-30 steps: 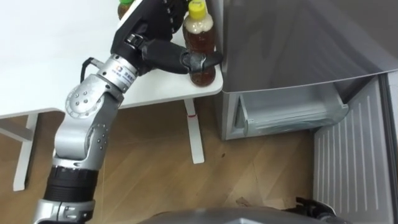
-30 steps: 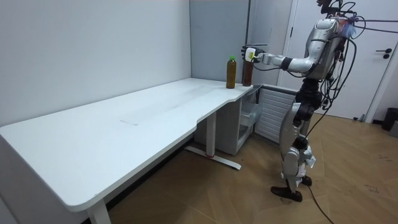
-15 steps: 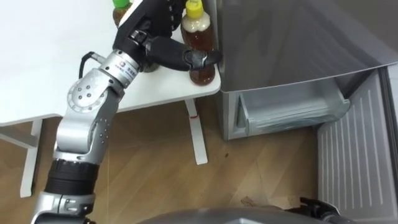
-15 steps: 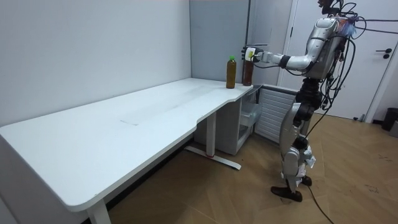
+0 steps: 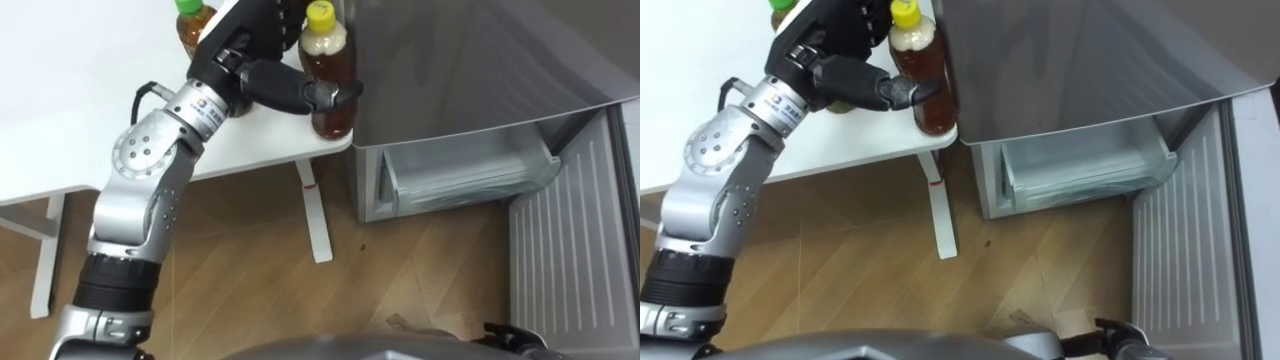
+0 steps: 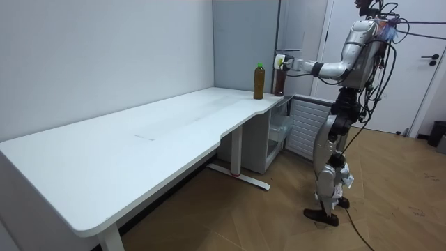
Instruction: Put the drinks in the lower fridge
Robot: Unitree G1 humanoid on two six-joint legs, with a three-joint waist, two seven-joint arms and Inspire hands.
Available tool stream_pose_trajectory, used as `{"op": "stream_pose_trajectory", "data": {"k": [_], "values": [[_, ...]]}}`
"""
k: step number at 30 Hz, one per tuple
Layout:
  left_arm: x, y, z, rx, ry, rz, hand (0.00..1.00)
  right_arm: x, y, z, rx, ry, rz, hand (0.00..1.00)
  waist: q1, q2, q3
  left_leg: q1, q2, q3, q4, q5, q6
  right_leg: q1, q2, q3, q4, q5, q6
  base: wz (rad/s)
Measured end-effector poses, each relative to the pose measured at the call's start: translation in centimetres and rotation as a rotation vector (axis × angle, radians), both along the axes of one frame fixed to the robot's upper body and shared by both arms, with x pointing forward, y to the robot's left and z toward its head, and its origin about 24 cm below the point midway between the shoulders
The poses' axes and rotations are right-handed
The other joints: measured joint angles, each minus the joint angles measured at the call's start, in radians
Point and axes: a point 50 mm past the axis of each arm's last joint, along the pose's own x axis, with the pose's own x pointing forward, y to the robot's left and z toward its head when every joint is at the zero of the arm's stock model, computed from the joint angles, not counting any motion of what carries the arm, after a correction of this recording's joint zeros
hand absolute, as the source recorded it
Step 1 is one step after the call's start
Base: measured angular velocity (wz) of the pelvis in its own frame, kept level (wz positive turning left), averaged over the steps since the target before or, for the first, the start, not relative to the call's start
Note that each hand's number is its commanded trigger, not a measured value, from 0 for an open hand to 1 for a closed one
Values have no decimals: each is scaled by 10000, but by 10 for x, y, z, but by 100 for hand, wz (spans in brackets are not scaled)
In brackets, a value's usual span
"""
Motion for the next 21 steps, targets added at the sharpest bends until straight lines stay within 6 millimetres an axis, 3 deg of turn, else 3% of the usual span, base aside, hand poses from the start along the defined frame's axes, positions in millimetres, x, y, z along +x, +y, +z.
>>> {"op": "stream_pose_trajectory", "data": {"k": [10, 21], "values": [[17, 8, -3, 271, 269, 1279, 100, -2, -2, 0, -176, 180, 137, 0, -184, 104, -70, 126, -3, 26, -124, 5, -7, 50, 1, -22, -9, 0, 0, 0], [14, -1, -3, 625, 148, 348, 100, -6, -4, 0, -476, 353, 74, 0, -137, -16, -60, 514, -35, 30, -522, 11, -17, 223, -10, -24, -5, 1, 0, 0]]}}
